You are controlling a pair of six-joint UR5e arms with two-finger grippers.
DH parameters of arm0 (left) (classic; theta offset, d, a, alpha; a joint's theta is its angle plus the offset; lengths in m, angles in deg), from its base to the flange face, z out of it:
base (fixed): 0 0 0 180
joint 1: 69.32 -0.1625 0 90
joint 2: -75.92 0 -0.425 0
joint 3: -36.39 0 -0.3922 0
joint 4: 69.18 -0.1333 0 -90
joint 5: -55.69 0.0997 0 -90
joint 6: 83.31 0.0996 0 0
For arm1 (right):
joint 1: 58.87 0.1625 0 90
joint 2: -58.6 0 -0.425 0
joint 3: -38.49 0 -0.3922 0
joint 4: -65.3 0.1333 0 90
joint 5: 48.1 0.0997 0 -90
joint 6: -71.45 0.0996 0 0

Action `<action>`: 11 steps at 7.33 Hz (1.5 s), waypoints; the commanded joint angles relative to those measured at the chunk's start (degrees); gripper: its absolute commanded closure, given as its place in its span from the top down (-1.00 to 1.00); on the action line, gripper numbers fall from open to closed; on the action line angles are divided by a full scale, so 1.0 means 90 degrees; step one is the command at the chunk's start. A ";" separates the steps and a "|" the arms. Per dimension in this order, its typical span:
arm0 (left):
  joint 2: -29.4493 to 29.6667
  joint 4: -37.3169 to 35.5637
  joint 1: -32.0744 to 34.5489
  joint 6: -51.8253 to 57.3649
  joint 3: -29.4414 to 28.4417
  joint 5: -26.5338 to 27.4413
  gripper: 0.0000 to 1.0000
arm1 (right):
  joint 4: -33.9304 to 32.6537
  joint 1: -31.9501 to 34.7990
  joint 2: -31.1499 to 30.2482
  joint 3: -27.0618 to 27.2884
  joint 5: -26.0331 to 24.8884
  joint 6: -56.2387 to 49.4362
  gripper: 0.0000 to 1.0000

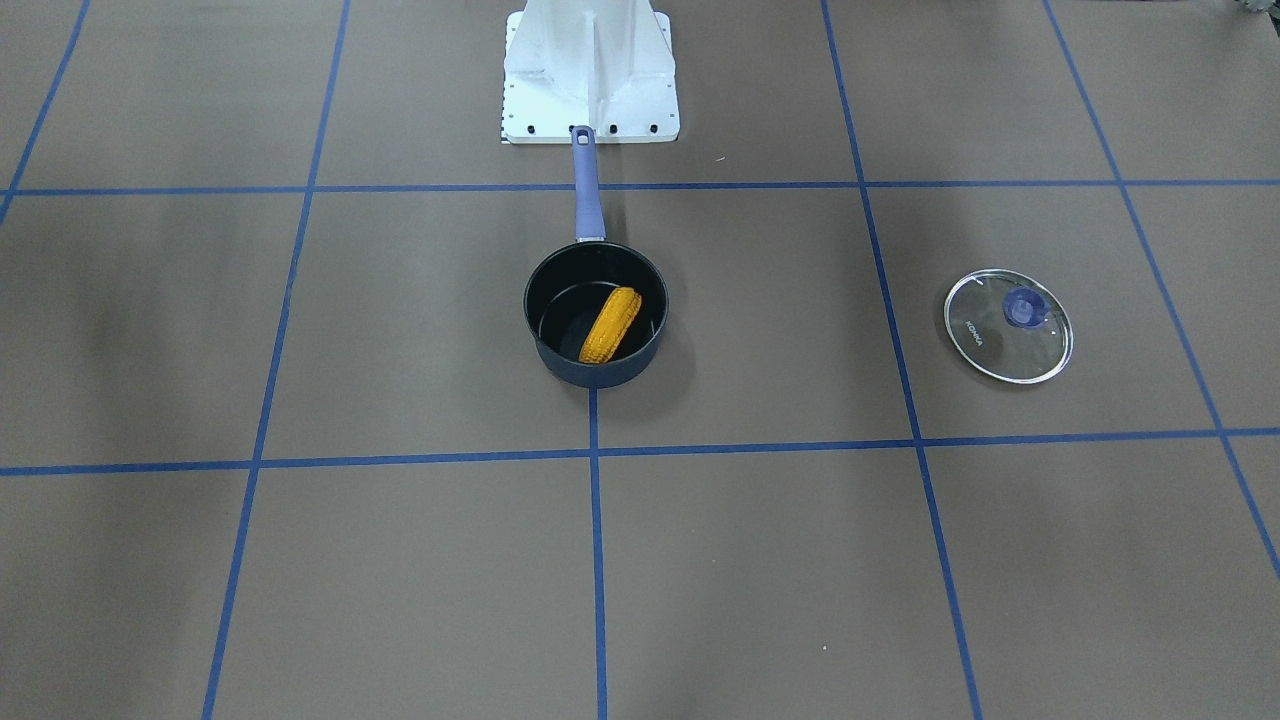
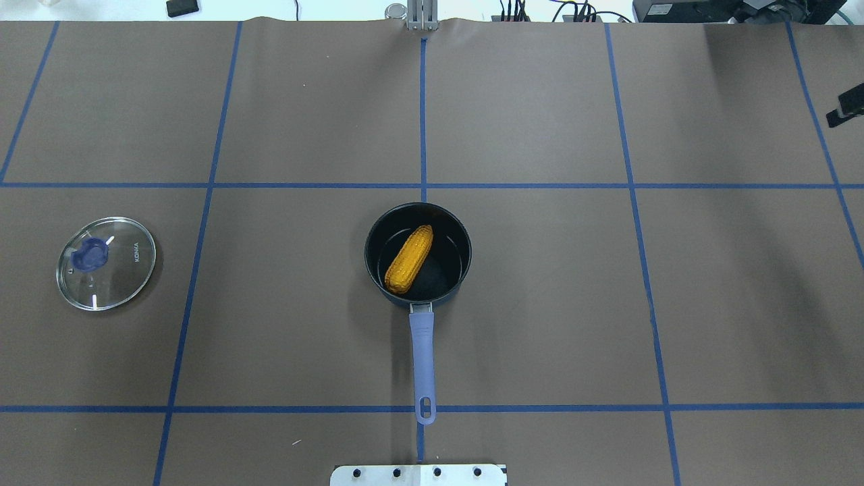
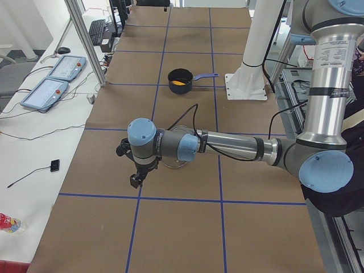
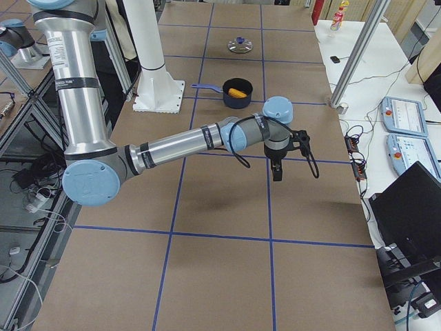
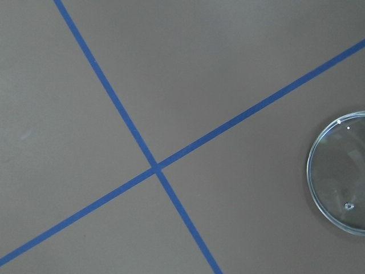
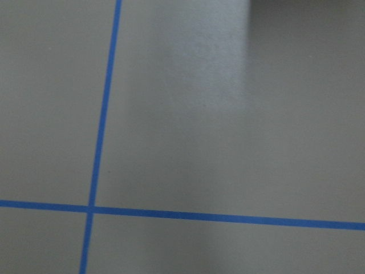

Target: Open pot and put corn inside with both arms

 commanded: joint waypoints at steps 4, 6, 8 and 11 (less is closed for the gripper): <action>-0.0029 0.0069 0.0107 0.0208 -0.0214 -0.0003 0.96 | 0.0035 0.0924 -0.0888 -0.0574 0.0368 -0.1255 1.00; -0.0039 0.0089 0.0107 0.0208 -0.0244 -0.0003 0.96 | 0.0045 0.0935 -0.0908 -0.0574 0.0348 -0.1265 1.00; -0.0020 0.0079 0.0107 0.0198 -0.0234 -0.0003 0.96 | 0.0036 0.1012 -0.0986 -0.0555 0.0396 -0.1255 1.00; -0.0019 0.0079 0.0107 0.0160 -0.0224 -0.0003 0.96 | 0.0035 0.1032 -0.1035 -0.0555 0.0436 -0.1245 1.00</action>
